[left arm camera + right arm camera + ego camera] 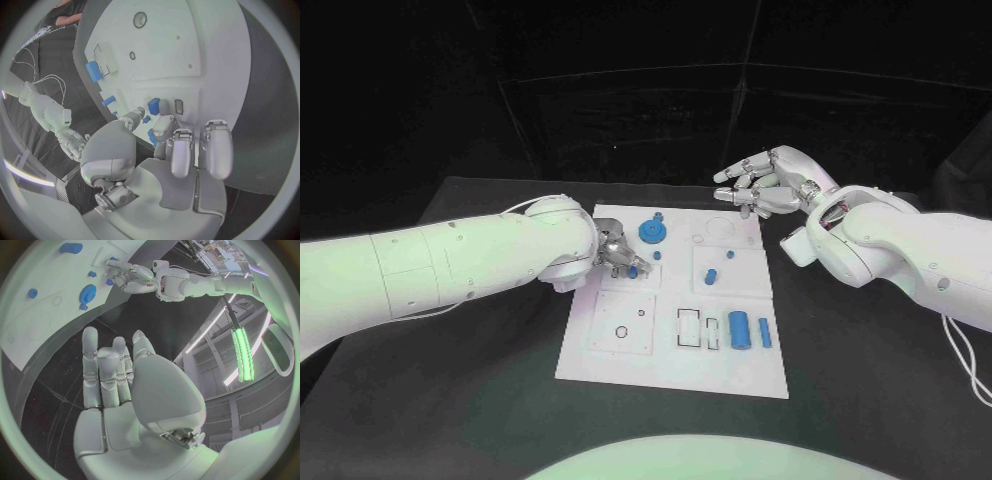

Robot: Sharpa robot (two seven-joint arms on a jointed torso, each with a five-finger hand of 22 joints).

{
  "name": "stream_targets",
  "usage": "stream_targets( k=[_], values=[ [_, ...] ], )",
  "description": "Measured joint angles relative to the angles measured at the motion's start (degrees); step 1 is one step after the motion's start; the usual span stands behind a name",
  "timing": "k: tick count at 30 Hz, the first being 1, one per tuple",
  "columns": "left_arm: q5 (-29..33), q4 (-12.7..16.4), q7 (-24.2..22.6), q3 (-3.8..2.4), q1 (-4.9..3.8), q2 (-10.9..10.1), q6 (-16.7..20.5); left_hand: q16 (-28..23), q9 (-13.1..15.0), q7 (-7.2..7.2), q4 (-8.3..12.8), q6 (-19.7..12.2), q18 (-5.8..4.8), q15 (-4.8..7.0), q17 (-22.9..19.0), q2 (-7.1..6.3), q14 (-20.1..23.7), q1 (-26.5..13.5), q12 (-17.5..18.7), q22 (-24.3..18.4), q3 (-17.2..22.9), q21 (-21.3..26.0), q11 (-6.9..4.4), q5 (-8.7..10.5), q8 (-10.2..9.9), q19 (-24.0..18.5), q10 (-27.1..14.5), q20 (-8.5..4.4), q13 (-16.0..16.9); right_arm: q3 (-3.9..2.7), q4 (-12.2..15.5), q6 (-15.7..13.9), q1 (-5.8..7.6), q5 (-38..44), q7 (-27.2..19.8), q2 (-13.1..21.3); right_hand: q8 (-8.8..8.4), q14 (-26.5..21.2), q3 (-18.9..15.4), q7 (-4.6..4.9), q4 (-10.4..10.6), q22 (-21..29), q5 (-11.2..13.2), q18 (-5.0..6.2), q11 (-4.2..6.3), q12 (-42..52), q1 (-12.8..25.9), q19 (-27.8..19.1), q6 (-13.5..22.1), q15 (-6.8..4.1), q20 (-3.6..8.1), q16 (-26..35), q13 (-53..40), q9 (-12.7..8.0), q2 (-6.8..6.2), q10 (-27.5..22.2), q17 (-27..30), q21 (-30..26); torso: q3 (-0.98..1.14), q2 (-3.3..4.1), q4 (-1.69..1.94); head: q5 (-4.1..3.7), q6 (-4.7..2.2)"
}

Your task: Assemble the parts on the task board

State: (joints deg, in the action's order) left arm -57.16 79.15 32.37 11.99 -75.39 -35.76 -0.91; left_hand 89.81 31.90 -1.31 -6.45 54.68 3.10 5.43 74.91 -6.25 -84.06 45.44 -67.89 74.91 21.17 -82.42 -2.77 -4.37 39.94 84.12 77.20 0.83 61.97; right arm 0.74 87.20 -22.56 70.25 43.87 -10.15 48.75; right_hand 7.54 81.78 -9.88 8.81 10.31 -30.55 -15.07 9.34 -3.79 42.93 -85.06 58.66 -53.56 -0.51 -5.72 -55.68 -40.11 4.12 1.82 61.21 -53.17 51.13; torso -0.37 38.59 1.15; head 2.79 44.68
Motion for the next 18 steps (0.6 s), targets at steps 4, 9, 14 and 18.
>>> stream_targets(
  k=[4, 9, 14, 18],
  values=[
    [0.0, 0.05, -0.01, 0.0, 0.0, -0.18, 0.05, 0.0, -0.07, 0.21, -1.24, 0.21, 0.0, 0.21, 0.0, 0.18, 0.21, 0.18, 0.0, 0.0, -4.12, 0.0, 0.0, 1.12, 0.0, -0.21, 0.0, -0.21, 0.0, 0.0, -0.05, 0.02, 0.0, 0.0, 0.0, -0.01, 0.0, 0.0, -0.27, 0.0, 0.27, 0.05, 0.0, 0.0, 0.0, 0.0, 0.0, 0.0, 0.0, 0.0, 0.0, 0.32, 0.07, 0.0, 0.0, 0.0, 0.0, 0.0, 0.0, -0.01, 0.0, -0.03, 0.0],
    [0.0, 0.51, -0.04, -0.2, 0.0, -1.03, 0.22, 0.0, -0.11, 0.21, -2.46, 0.2, 0.0, 0.21, 0.0, 0.61, 0.21, 0.61, 0.0, 0.0, -7.43, 0.0, 0.0, 1.23, 0.0, -0.21, 0.0, -0.2, -0.04, 0.0, -0.14, 0.03, 0.0, 0.0, -0.01, -0.02, 0.0, 0.0, -0.27, 0.0, 0.27, 0.05, 0.0, 0.0, 0.0, 0.0, 0.0, 0.0, 0.0, 0.0, 0.0, 0.32, 0.06, 0.0, 0.0, 0.0, 0.0, 0.0, 0.0, -0.01, 0.01, -0.15, 0.0],
    [0.02, 1.35, -0.07, -2.37, -0.09, -2.0, 0.3, 0.0, -0.19, 0.2, -3.09, 0.2, 0.01, 0.21, 0.0, 1.36, 0.21, 2.06, 0.45, 0.0, -9.87, 0.58, 0.02, 1.23, -0.38, -0.22, -0.02, -0.2, -0.81, 0.0, -0.23, 0.05, 0.0, 0.0, -0.02, -0.03, 0.0, 0.0, -0.27, 0.12, 0.27, 0.05, 0.0, 0.0, 0.0, 0.0, 0.0, 0.0, 0.12, 0.0, 0.0, 0.32, 0.06, 0.0, 0.0, 0.0, 0.07, 0.0, -0.01, -0.01, 0.01, -0.2, -0.09],
    [0.17, 2.06, -0.19, -5.05, -0.91, -2.64, 0.0, 0.0, -0.47, -0.42, -3.1, -1.29, 0.0, 0.21, 0.0, 1.74, 0.21, 4.37, 2.83, 0.0, -11.88, 1.87, 0.44, 1.23, -1.16, -0.22, -1.92, -0.2, -3.46, 0.0, -0.39, 0.05, -0.01, 0.0, -0.03, -0.03, 0.0, 0.0, -0.27, 0.2, 0.27, 0.05, 0.0, 0.0, 0.0, 0.0, 0.0, 0.0, 0.2, 0.0, 0.0, 0.32, 0.06, -0.05, 0.0, 0.0, 0.07, 0.0, -0.02, -0.01, 0.01, -0.31, -0.22]
  ],
)
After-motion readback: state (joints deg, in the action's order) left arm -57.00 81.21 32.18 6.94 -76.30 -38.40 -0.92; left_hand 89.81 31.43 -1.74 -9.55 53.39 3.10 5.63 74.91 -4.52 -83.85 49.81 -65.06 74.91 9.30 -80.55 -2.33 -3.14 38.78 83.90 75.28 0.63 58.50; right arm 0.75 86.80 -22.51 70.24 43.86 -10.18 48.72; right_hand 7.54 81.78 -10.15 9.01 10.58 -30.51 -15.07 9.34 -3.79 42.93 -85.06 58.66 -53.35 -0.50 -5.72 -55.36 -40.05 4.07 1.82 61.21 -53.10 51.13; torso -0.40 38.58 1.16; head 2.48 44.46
